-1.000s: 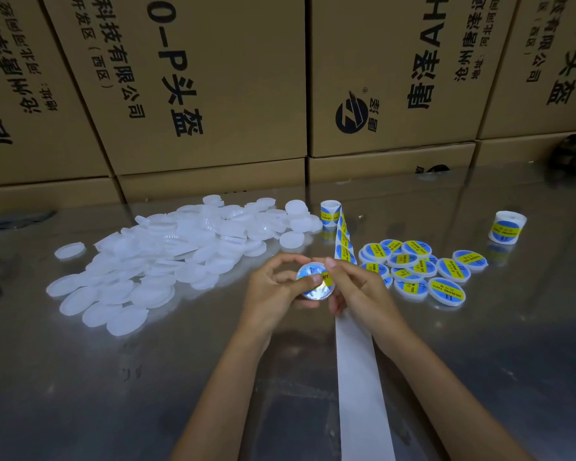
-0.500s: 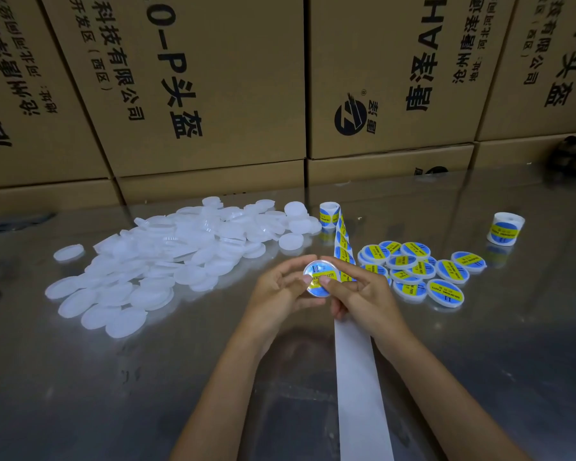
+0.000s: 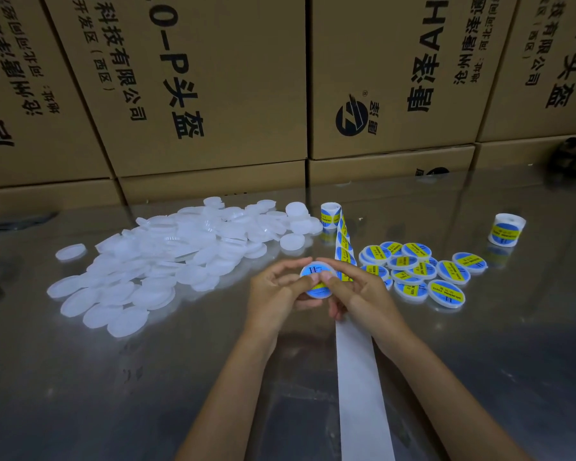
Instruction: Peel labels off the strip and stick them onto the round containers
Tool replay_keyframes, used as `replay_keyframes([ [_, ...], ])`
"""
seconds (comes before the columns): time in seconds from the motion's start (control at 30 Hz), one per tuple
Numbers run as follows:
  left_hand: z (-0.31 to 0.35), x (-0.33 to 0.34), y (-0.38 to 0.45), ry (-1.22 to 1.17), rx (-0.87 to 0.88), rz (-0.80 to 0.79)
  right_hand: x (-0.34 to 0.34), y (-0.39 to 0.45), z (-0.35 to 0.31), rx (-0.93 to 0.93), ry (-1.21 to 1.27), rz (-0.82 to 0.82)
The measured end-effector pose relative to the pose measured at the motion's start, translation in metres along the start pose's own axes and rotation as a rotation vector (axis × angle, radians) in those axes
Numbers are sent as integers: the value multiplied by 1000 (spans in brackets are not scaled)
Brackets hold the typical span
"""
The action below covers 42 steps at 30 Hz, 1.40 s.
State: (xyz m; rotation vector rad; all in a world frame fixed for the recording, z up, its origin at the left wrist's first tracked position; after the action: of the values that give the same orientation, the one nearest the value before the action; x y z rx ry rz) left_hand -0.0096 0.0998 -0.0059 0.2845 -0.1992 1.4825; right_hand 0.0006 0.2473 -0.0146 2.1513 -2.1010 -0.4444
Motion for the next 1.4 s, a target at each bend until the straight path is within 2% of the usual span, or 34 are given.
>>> replay_keyframes([
  [0.2,-2,-3,0,-23,19,72,3,-2,-4,-1,2,-47],
  [0.33,-3,0,0,-29,9,37,0,-1,0,-13,11,-11],
  [0.4,-4,2,-1,-28,-11,16,-2,0,5,-5,16,62],
  [0.5,-7,-1,2,-36,-42,56,-10,3,13,49,66,293],
  [0.63,-9,-14,7,-19,-58,151,-31,11,20,250,315,528],
  [0.77,-14,-18,9,-11,-70,160,-46,11,20,363,416,579],
  [1.1,-26,-20,18,73,-24,191,-55,4,16,366,429,606],
  [1.23,-32,-18,35,268,66,263,-50,9,21,360,317,593],
  [1.33,-31,-18,56,600,209,332,-43,13,28,335,189,554],
  [1.4,-30,-16,74,802,288,324,-38,16,31,294,36,542],
])
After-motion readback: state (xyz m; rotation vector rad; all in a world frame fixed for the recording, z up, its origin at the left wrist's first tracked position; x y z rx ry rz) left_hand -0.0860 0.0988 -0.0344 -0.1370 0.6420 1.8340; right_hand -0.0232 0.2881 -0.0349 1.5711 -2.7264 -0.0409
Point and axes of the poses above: each hand's wrist, its own y-axis towards the middle knuckle, its own x-axis out of the palm, z = x × y, the point moved 2 cm from there along y, towards the middle knuckle, and after that the axes turned 5 degrees about -y, right-handed, at the moved point
